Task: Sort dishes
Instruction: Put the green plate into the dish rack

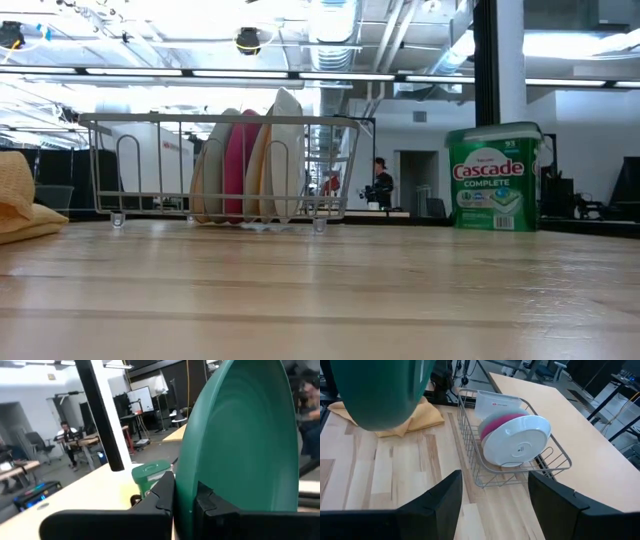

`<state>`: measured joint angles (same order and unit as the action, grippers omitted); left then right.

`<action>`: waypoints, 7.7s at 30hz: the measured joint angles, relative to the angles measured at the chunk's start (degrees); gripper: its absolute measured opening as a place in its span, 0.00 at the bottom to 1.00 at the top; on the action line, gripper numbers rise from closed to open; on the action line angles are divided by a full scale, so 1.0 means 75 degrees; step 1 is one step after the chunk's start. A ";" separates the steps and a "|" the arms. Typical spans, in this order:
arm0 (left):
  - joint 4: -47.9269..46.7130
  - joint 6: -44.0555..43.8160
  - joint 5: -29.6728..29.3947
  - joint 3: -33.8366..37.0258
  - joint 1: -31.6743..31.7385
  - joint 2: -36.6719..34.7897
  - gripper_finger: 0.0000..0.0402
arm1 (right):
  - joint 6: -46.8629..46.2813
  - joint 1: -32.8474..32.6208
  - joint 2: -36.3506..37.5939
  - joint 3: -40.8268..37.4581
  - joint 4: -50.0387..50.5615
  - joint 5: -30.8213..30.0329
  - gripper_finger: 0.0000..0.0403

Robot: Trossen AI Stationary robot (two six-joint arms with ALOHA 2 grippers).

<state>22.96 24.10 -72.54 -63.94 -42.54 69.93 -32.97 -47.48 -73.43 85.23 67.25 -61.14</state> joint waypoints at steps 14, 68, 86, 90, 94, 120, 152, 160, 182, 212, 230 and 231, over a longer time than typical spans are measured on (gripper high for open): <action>-0.0599 0.3444 0.2239 0.0003 -0.0709 -0.0028 0.02 | -0.0003 0.0000 -0.0003 0.0000 0.0002 0.0003 0.56; -0.2931 1.0862 0.6901 0.0064 -0.1234 0.0188 0.02 | -0.0003 0.0000 -0.0009 -0.0006 0.0005 0.0032 0.56; -0.1620 0.8889 0.3683 0.0064 -0.0334 0.0170 0.02 | -0.0006 0.0000 -0.0009 -0.0006 0.0002 0.0032 0.56; -0.1188 0.8243 0.3200 0.0064 -0.0097 0.0167 0.02 | -0.0004 0.0000 -0.0009 -0.0006 0.0002 0.0032 0.56; -0.0565 0.7785 0.2864 0.0064 0.0026 0.0167 0.02 | -0.0003 0.0000 -0.0009 -0.0006 0.0005 0.0032 0.56; 0.2198 1.2475 0.3570 -0.0142 0.1538 0.0170 0.02 | -0.0033 0.0000 -0.0009 -0.0006 0.0005 0.0032 0.56; -0.6414 1.1712 0.5893 -0.4012 0.4336 0.0512 0.02 | 0.0001 0.0000 -0.0009 -0.0006 0.0008 0.0157 0.56; -0.6178 1.2193 0.5404 -0.4010 0.5002 0.1176 0.02 | 0.0000 0.0000 -0.0006 -0.0006 0.0008 0.0157 0.56; -0.6969 1.2093 0.4936 -0.4007 0.5387 0.2323 0.02 | 0.0006 0.0000 -0.0006 -0.0006 0.0211 0.0178 0.56; -0.7373 1.1983 0.6186 -0.4007 0.5900 0.2326 0.02 | -0.0006 0.0000 -0.0006 -0.0006 0.0407 0.0184 0.56; -0.6901 1.4258 0.5021 -0.4001 0.5271 0.3236 0.02 | -0.0007 0.0000 -0.0009 -0.0003 0.0408 0.0184 0.56; -0.6794 1.4398 0.4913 -0.4001 0.5213 0.3294 0.02 | -0.0006 0.0000 -0.0009 -0.0003 0.0405 0.0184 0.56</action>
<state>-27.99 132.09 -35.69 -93.95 -3.44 94.63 -33.01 -47.48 -73.49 85.21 70.28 -59.77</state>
